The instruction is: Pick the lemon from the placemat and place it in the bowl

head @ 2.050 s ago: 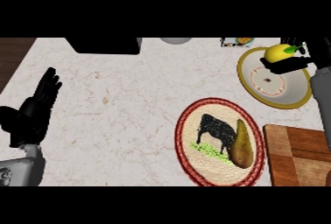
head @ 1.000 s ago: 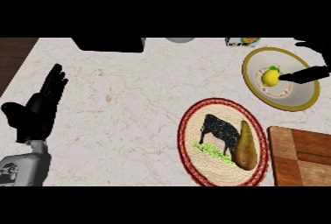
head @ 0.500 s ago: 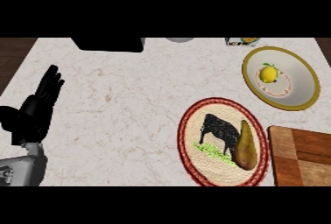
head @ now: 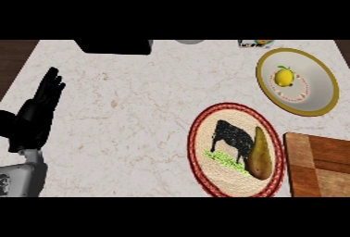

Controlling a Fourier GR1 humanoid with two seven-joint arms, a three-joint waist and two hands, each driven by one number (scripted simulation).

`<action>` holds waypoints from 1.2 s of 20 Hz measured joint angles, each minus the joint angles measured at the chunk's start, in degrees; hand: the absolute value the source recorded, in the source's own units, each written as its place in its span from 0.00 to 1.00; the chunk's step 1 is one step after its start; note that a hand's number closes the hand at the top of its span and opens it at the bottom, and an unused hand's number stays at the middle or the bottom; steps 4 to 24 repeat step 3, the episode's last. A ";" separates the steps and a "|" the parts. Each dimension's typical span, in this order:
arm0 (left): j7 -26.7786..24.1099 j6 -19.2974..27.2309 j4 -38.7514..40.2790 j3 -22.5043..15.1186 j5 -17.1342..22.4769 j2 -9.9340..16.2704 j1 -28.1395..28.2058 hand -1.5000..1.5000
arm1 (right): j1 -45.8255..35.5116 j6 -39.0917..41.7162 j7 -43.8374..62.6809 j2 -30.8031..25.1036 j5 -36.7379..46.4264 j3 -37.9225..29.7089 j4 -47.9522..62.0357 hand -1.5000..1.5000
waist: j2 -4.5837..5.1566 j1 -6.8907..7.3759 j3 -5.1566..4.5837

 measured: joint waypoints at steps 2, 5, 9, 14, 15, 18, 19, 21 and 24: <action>0.15 -0.07 -0.01 -0.14 -0.03 -0.05 -0.10 0.50 | 0.35 1.05 0.75 -0.55 -0.82 -0.59 -0.22 0.00 | 0.00 0.09 0.04; 0.41 -0.11 0.03 0.04 0.15 0.01 -0.13 0.50 | 0.71 1.67 0.94 -0.85 -1.30 -0.94 -0.40 0.00 | -0.06 0.01 0.04; 0.41 -0.11 0.03 0.04 0.15 0.01 -0.13 0.50 | 0.71 1.67 0.94 -0.85 -1.30 -0.94 -0.40 0.00 | -0.06 0.01 0.04; 0.41 -0.11 0.03 0.04 0.15 0.01 -0.13 0.50 | 0.71 1.67 0.94 -0.85 -1.30 -0.94 -0.40 0.00 | -0.06 0.01 0.04; 0.41 -0.11 0.03 0.04 0.15 0.01 -0.13 0.50 | 0.71 1.67 0.94 -0.85 -1.30 -0.94 -0.40 0.00 | -0.06 0.01 0.04; 0.41 -0.11 0.03 0.04 0.15 0.01 -0.13 0.50 | 0.71 1.67 0.94 -0.85 -1.30 -0.94 -0.40 0.00 | -0.06 0.01 0.04; 0.41 -0.11 0.03 0.04 0.15 0.01 -0.13 0.50 | 0.71 1.67 0.94 -0.85 -1.30 -0.94 -0.40 0.00 | -0.06 0.01 0.04; 0.41 -0.11 0.03 0.04 0.15 0.01 -0.13 0.50 | 0.71 1.67 0.94 -0.85 -1.30 -0.94 -0.40 0.00 | -0.06 0.01 0.04; 0.41 -0.11 0.03 0.04 0.15 0.01 -0.13 0.50 | 0.71 1.67 0.94 -0.85 -1.30 -0.94 -0.40 0.00 | -0.06 0.01 0.04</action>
